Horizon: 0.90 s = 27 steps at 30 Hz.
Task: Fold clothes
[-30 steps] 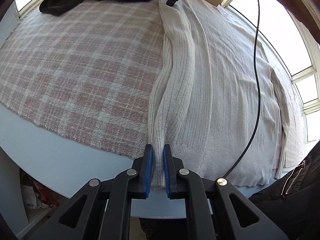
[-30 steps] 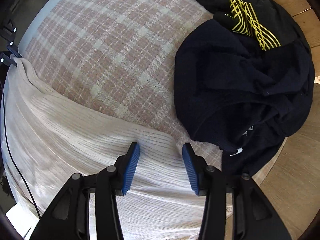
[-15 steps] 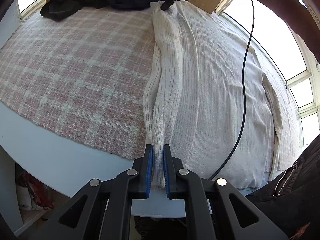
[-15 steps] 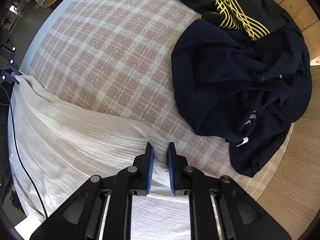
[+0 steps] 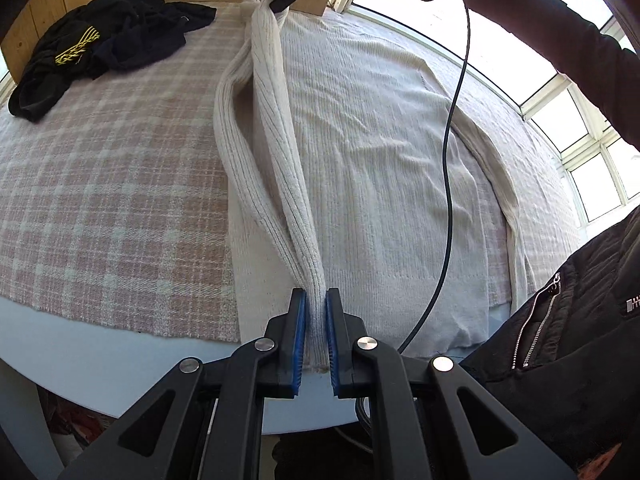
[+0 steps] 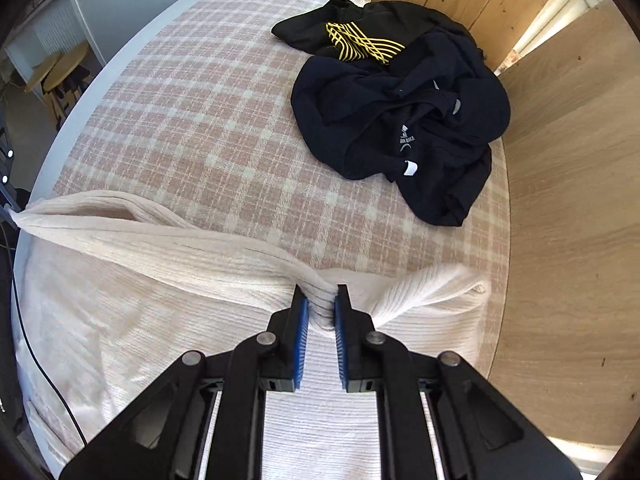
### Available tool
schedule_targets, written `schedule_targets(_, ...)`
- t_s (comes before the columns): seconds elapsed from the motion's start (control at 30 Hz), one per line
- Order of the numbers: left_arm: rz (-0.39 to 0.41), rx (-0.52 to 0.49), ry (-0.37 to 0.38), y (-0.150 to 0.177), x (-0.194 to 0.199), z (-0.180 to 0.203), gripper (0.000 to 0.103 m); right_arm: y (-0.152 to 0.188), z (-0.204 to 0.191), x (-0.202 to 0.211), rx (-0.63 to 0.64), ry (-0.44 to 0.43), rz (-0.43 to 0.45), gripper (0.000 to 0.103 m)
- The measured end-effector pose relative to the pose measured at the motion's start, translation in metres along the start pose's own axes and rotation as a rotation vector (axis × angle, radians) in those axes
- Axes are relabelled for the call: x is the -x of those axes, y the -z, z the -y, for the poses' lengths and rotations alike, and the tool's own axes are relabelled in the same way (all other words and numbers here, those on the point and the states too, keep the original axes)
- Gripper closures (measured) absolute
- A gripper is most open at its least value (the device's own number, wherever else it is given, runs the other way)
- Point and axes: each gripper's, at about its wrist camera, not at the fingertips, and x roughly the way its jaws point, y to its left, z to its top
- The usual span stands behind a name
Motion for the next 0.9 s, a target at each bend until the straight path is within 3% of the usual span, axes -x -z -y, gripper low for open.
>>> schedule_targets(0.3, -0.133, -0.16, 0.016, 0.015, -0.034, 0.035, 0.093, 0.075, -0.021, -0.038, -0.139, 0.075, -0.099, 0.091)
schedule_targets(0.4, -0.133, -0.157, 0.039, 0.017, -0.029, 0.034, 0.092, 0.083, -0.032, -0.034, -0.09, 0.118, -0.105, 0.091)
schedule_targets(0.5, -0.139, -0.155, 0.061, 0.021, -0.02, 0.033, 0.092, 0.088, -0.037, -0.017, -0.058, 0.084, -0.088, 0.091)
schedule_targets(0.6, -0.132, -0.145, 0.093, 0.028, -0.01, 0.034, 0.092, 0.089, -0.023, -0.001, -0.125, 0.057, -0.056, 0.09)
schedule_targets(0.7, -0.108, -0.111, 0.069, 0.029, 0.002, 0.025, 0.092, 0.076, -0.007, 0.007, -0.251, 0.011, 0.007, 0.09)
schedule_targets(0.83, -0.067, -0.066, 0.042, 0.024, 0.008, 0.012, 0.092, 0.05, -0.017, -0.013, -0.158, 0.052, -0.048, 0.082)
schedule_targets(0.9, -0.053, -0.054, 0.035, 0.022, 0.008, 0.007, 0.092, 0.04, -0.02, -0.027, -0.133, 0.029, -0.077, 0.082)
